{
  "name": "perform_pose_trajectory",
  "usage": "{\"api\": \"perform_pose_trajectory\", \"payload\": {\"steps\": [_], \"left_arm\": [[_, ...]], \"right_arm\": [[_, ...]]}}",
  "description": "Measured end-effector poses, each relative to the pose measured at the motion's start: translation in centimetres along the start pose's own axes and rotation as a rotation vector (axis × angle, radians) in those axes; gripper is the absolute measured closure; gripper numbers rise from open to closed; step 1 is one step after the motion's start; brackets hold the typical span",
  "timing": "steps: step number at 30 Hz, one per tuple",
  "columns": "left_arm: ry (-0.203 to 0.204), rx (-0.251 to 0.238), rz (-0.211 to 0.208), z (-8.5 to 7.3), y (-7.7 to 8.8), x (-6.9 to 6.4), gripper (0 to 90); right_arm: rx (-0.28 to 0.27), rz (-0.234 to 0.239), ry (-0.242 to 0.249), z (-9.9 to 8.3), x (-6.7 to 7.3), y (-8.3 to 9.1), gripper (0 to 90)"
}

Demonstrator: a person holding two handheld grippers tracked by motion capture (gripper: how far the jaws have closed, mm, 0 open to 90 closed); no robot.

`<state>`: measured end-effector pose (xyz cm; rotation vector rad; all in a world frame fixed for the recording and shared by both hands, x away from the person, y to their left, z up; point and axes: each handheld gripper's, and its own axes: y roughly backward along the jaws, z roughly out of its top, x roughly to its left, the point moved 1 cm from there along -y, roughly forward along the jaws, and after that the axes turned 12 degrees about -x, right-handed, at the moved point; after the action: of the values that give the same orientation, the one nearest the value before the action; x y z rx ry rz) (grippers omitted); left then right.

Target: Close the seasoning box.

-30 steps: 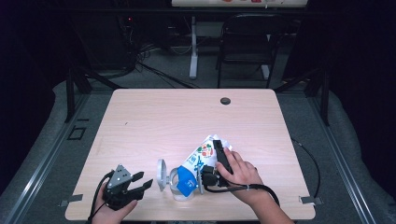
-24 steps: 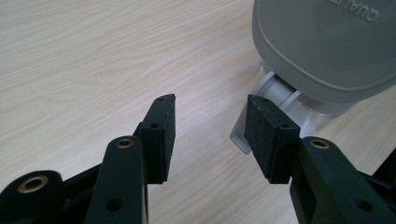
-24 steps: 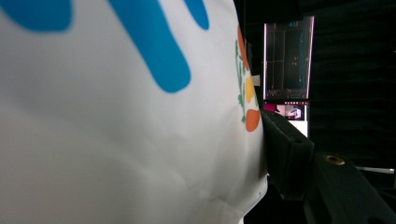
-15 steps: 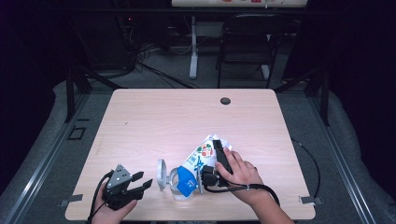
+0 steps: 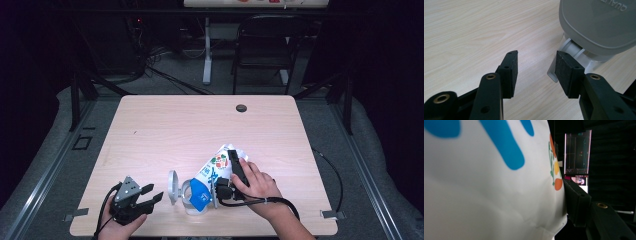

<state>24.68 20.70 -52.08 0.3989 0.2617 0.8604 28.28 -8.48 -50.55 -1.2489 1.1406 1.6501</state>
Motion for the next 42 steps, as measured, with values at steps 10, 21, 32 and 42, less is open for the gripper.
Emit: {"api": "perform_pose_trajectory", "payload": {"steps": [10,21,32,42], "left_arm": [[0.0,0.0,0.0,-0.01,-0.01,0.02,54.2],[-0.001,0.001,0.0,-0.01,-0.02,0.02,54.2],[0.0,0.0,0.001,-0.01,0.0,0.03,54.2],[-0.001,0.0,0.0,0.0,-0.01,0.02,54.2]], "right_arm": [[0.0,-0.001,0.003,0.01,-0.03,0.05,50.0],[-0.003,-0.002,0.002,0.01,-0.03,0.06,50.2],[-0.016,-0.006,-0.003,-0.02,0.04,0.04,50.5],[-0.025,-0.005,0.008,0.09,-0.02,0.02,50.9]]}}
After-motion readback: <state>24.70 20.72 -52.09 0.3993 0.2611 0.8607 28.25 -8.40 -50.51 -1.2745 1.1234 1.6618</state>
